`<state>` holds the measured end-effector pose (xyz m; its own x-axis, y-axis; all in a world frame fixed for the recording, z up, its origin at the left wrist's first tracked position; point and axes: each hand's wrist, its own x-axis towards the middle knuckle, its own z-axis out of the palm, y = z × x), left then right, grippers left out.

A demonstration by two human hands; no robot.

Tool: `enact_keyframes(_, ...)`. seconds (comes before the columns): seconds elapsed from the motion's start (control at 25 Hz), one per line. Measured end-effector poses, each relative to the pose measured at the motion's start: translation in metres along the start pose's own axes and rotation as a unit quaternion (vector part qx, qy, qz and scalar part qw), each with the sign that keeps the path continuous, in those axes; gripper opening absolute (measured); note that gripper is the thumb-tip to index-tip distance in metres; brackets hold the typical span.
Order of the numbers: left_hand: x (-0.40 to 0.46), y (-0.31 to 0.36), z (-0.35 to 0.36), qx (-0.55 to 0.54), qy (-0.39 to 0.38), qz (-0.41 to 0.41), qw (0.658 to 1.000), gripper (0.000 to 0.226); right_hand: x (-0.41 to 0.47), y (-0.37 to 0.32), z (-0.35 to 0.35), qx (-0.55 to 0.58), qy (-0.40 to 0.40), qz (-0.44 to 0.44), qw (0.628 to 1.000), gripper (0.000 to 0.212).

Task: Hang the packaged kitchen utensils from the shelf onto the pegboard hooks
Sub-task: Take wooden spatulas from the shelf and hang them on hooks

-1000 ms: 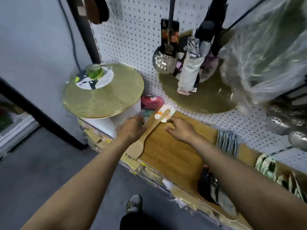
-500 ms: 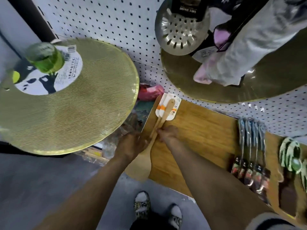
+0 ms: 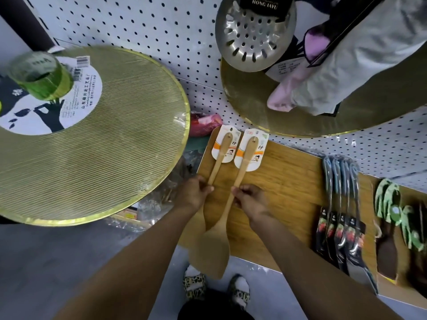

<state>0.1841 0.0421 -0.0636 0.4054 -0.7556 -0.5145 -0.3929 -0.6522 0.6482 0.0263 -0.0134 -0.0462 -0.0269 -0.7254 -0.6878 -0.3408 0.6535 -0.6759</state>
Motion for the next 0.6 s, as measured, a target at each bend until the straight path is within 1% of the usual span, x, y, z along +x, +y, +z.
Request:
enact_keyframes(0.12, 0.013, 0.005, 0.012, 0.006, 0.028, -0.015, 0.999, 0.027, -0.007, -0.003, -0.012, -0.002, -0.009, 0.005, 1.000, 0.017)
enact_keyframes(0.32, 0.023, 0.004, 0.022, 0.031, 0.063, -0.023, 0.997, 0.019, -0.017, 0.006, -0.021, 0.000, -0.022, 0.009, 1.000, 0.015)
enact_keyframes(0.44, 0.017, -0.001, 0.027, 0.050, 0.046, -0.044, 0.997, 0.017, -0.024, 0.011, -0.031, 0.019, -0.022, 0.003, 1.000, 0.011)
enact_keyframes(0.6, -0.009, -0.011, 0.038, 0.045, -0.001, -0.074, 0.996, 0.009, -0.041, 0.017, -0.053, 0.033, -0.021, -0.005, 0.999, 0.015)
